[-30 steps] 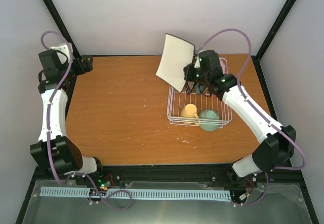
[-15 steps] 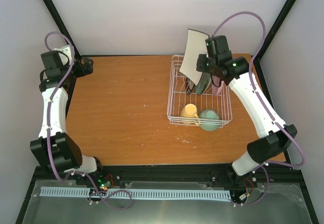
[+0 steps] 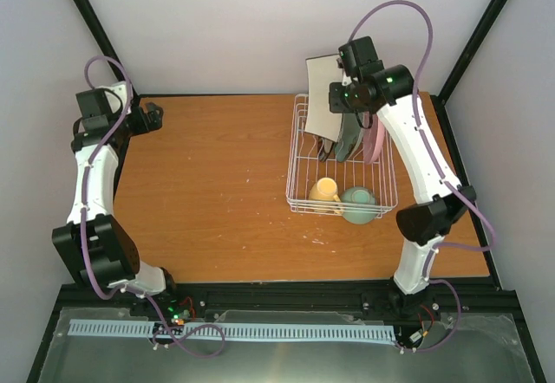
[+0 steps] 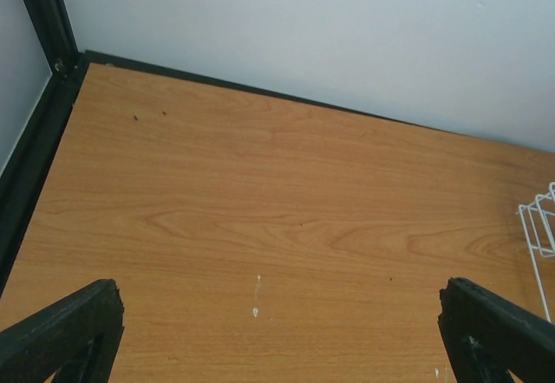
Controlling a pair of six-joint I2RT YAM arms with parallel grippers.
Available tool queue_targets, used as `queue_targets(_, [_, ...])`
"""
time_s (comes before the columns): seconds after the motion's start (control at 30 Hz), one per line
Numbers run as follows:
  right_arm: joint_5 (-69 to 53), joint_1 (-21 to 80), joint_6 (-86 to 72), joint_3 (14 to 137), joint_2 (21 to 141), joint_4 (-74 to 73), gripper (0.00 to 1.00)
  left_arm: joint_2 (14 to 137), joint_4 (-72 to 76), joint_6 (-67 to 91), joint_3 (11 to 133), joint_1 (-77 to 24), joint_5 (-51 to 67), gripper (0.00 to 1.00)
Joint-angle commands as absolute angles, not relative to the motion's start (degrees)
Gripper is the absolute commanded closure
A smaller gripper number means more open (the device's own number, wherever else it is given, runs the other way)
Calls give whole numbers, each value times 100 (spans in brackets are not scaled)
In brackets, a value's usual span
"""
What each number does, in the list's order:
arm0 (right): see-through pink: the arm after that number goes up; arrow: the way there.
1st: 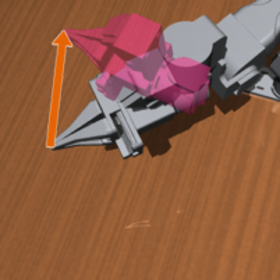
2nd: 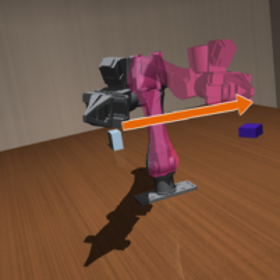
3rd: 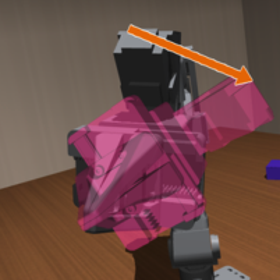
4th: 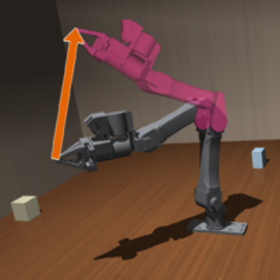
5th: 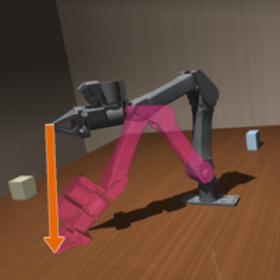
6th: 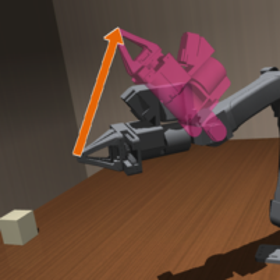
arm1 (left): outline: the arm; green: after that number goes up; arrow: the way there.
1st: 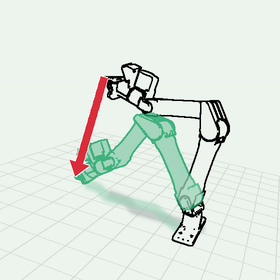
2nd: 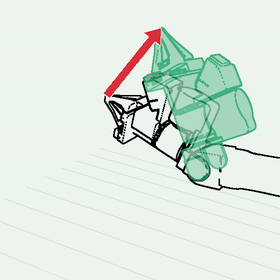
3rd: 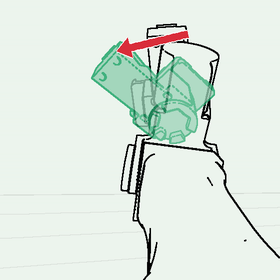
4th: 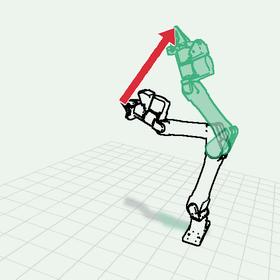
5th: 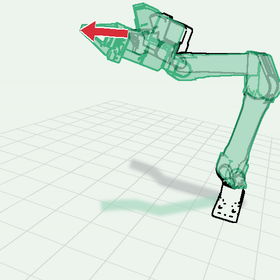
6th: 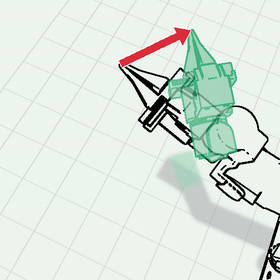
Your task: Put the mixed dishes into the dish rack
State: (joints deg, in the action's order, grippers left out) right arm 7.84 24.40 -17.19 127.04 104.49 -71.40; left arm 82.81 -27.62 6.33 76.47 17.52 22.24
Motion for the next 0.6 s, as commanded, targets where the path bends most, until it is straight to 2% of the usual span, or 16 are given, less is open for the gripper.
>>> queue_targets(0.0, [366,2385,-1308,13677,10695,-7476,97,8377,-2905,441,7797,1767,2299,0])
queue_targets(0.57, [-38,1960,-1174,13440,11057,-8013,97,8680,-2972,409,7801,1765,2514,0])
